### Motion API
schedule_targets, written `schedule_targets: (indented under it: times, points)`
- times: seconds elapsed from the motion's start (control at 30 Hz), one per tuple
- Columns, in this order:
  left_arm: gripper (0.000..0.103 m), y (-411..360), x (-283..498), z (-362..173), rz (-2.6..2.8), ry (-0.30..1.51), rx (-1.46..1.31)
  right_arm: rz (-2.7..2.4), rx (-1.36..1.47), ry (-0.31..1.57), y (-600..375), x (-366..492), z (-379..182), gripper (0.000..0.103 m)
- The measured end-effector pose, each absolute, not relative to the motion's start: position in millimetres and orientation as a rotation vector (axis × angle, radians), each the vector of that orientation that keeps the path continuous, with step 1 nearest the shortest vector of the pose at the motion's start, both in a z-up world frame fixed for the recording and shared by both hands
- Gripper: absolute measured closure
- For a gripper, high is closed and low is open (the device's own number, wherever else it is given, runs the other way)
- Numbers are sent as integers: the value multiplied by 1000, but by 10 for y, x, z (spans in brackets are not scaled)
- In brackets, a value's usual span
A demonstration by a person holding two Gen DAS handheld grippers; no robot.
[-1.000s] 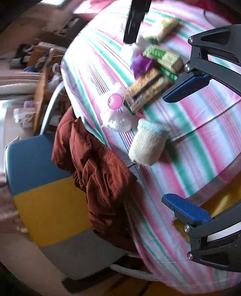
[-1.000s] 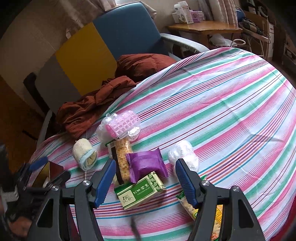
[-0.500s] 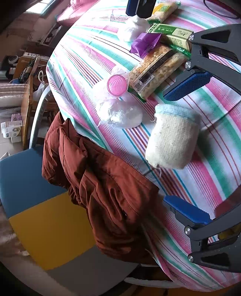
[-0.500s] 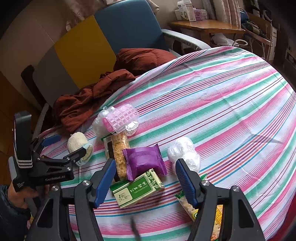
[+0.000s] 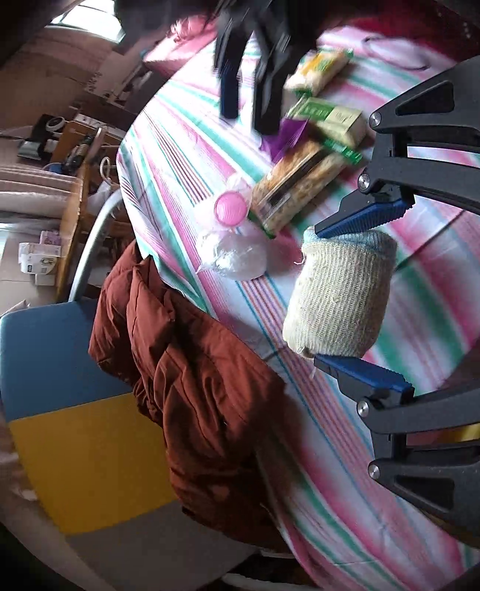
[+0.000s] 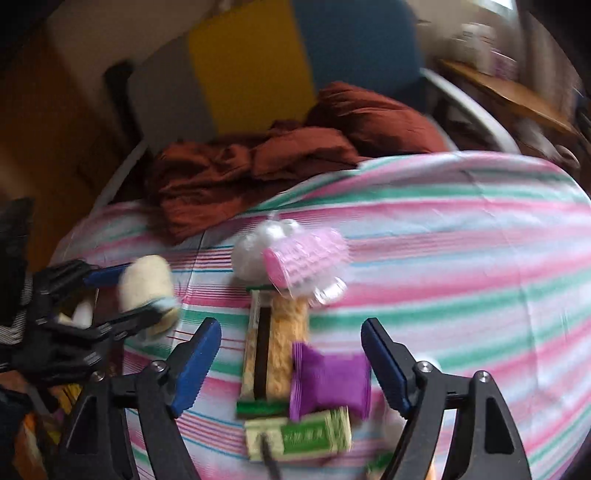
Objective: Organize objects
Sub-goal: 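Grasp the cream knitted roll with the left tool while the right tool approaches the pink hair roller, then carry the knitted roll with the left tool into the tray while the right tool carries the pink roller there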
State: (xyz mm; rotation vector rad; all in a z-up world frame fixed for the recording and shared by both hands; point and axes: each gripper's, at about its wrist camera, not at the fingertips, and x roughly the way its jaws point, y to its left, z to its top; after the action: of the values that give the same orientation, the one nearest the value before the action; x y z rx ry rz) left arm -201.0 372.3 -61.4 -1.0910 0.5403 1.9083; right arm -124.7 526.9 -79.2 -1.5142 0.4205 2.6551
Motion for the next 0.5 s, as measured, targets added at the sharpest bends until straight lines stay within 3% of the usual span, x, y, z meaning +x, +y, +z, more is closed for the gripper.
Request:
schedule_targets:
  times: [0.5]
  points:
    - [39, 3082, -1627, -291, 1886, 391, -1062, 2666, -1820, 295, 5488, -2013, -1267, 20]
